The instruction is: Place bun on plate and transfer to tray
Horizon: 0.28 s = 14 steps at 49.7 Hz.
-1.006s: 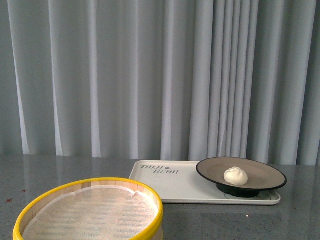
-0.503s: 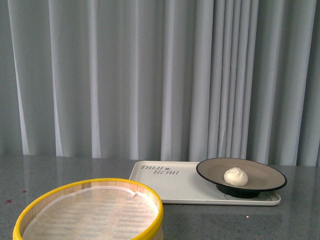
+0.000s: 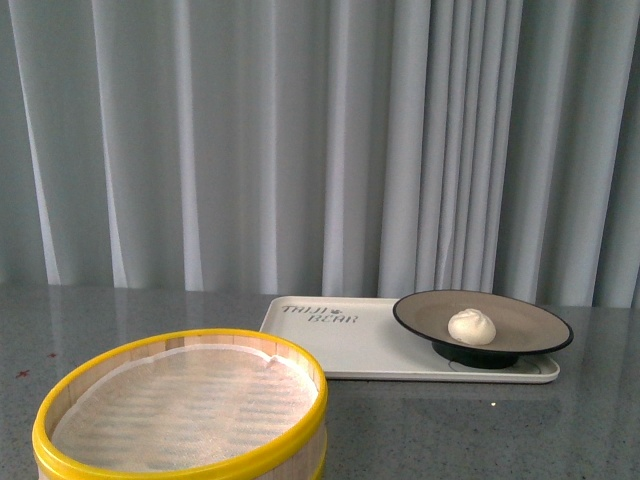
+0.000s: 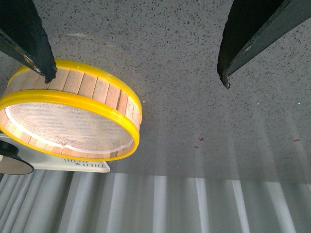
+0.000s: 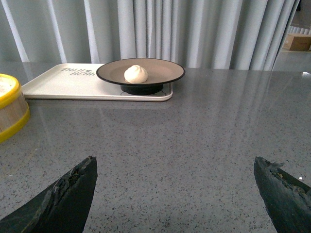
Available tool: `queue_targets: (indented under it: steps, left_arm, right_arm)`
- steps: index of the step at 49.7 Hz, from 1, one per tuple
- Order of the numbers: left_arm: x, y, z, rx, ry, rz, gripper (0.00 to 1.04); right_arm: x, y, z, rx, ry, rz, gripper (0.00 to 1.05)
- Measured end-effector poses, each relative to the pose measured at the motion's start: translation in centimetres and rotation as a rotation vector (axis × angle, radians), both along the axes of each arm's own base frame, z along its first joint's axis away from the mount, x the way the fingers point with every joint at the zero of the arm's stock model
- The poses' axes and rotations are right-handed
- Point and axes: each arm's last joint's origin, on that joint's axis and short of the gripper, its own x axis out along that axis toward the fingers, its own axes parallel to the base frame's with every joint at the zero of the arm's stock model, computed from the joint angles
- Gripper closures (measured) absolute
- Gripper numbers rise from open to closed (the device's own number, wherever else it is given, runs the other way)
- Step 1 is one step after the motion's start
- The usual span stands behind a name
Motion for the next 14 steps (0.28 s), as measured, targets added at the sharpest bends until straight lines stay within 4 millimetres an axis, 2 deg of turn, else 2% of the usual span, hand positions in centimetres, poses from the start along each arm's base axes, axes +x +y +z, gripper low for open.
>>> queue_targets:
  steps: [14]
  left_arm:
    - [0.0,0.0,0.0,0.0,0.0,0.0,0.07]
  right_arm:
    - [0.0,0.0,0.0,0.0,0.0,0.0,0.09]
